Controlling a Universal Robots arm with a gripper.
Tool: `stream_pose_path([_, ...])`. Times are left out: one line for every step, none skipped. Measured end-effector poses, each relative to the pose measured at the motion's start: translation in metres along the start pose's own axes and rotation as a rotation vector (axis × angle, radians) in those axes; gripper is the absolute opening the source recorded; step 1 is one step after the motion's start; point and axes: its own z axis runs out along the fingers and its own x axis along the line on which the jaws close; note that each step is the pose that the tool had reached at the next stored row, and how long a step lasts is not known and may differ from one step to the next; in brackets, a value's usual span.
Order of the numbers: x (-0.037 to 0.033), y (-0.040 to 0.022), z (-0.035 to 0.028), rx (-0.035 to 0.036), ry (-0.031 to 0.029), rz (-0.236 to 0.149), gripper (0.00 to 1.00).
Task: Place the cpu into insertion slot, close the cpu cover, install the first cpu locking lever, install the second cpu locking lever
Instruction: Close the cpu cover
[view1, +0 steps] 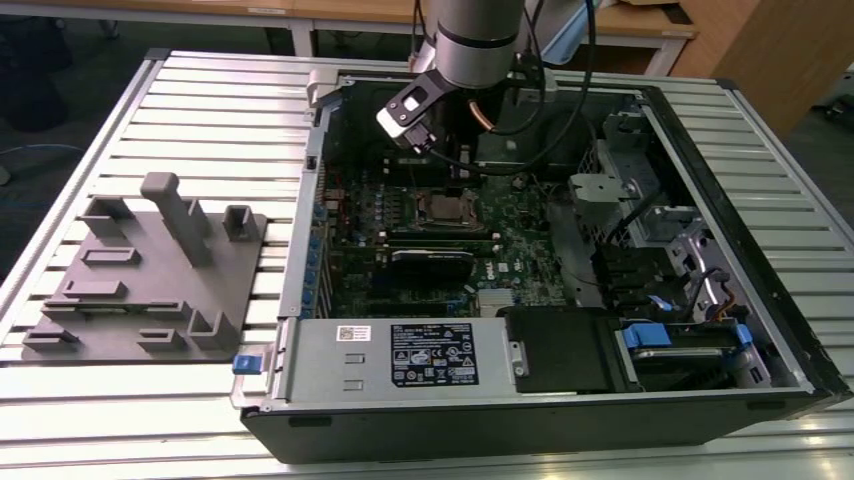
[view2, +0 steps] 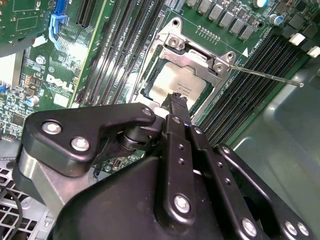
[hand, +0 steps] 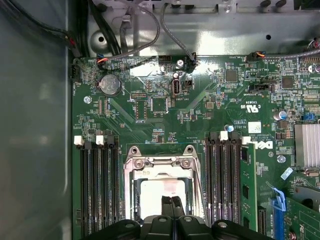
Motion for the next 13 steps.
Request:
stream_pose_path([0.0,0.0,0.0,0.0,0.0,0.0,0.11])
stream_pose_path([0.0,0.0,0.0,0.0,0.0,0.0,0.11])
stream_pose_path([0.0,0.0,0.0,0.0,0.0001,0.0,0.11])
stream_pose_path([0.0,0.0,0.0,0.0,0.0,-0.001,0.11])
stream_pose_path([0.0,0.0,0.0,0.0,0.0001,-0.005,0.11])
stream_pose_path([0.0,0.0,0.0001,0.0,0.0003,-0.011,0.11])
stream_pose_path([0.0,0.0,0.0001,0.0,0.0005,-0.018,0.11])
stream_pose_path([0.0,0.0,0.0001,0.0,0.0005,-0.02,0.11])
stream_pose_path([0.0,0.0,0.0001,0.0,0.0005,-0.02,0.11])
stream_pose_path([0.0,0.0,0.0001,0.0,0.0005,-0.02,0.11])
stream_pose_path([0.0,0.0,0.0001,0.0,0.0005,-0.021,0.11])
stream_pose_path([0.0,0.0,0.0001,0.0,0.0005,-0.021,0.11])
stream_pose_path([0.0,0.0,0.0001,0.0,0.0006,-0.024,0.11])
